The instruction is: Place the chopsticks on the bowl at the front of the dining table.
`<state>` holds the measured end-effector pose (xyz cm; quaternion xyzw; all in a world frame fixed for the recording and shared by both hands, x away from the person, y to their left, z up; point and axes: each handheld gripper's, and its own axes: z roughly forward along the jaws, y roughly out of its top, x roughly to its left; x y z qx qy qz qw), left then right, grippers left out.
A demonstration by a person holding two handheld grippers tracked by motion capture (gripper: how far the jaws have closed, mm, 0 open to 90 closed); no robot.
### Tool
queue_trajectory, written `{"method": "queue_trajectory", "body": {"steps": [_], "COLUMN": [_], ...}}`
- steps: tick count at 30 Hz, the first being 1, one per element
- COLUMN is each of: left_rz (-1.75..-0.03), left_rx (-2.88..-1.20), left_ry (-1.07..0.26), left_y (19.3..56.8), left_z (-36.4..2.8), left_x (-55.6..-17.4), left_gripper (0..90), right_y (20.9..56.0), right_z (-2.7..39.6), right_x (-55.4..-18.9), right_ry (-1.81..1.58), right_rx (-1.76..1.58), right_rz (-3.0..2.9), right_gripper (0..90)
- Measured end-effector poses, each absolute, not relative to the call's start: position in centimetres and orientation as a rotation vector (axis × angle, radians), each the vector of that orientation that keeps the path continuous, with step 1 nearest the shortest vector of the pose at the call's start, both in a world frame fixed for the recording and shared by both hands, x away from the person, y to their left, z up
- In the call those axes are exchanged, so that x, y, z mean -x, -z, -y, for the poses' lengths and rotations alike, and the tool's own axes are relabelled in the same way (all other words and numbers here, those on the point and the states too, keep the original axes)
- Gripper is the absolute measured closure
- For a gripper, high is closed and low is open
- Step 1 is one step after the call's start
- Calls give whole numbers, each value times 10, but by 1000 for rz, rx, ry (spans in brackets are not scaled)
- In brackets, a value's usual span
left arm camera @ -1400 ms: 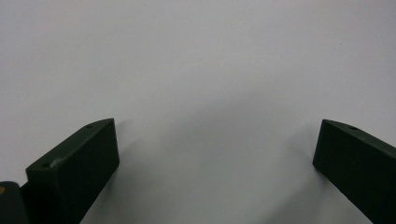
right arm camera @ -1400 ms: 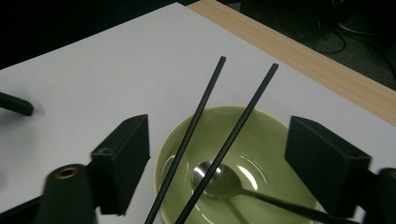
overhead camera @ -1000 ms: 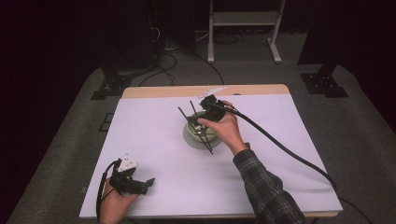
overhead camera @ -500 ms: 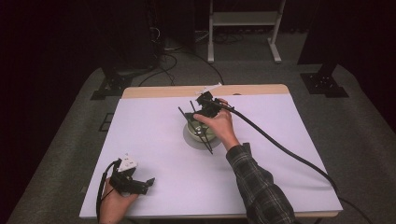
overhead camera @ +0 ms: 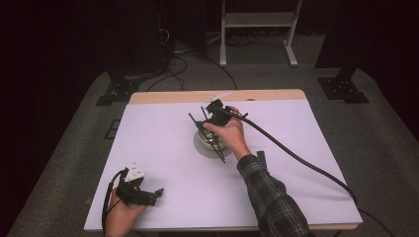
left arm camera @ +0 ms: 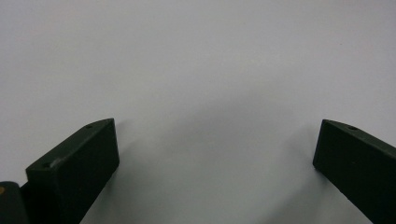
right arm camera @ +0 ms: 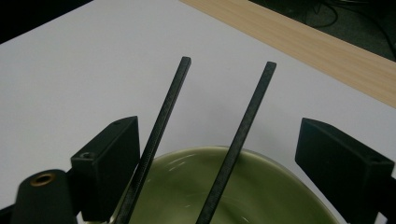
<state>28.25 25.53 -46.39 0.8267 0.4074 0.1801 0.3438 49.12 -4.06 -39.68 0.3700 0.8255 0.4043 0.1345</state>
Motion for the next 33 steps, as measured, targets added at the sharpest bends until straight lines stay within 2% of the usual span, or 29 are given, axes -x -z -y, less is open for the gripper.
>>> {"method": "queue_trajectory", "body": {"steps": [33], "left_rz": [-1056], "left_rx": [-2150], "left_ry": [-468], "left_y": [464], "left_z": [-255], "left_x": [-283], "left_gripper": [0], "right_y": [392], "right_z": [54], "right_x": [-502], "right_ry": [-1063], "right_rx": [-1090], "right_rz": [-2330], "right_gripper": [128]}}
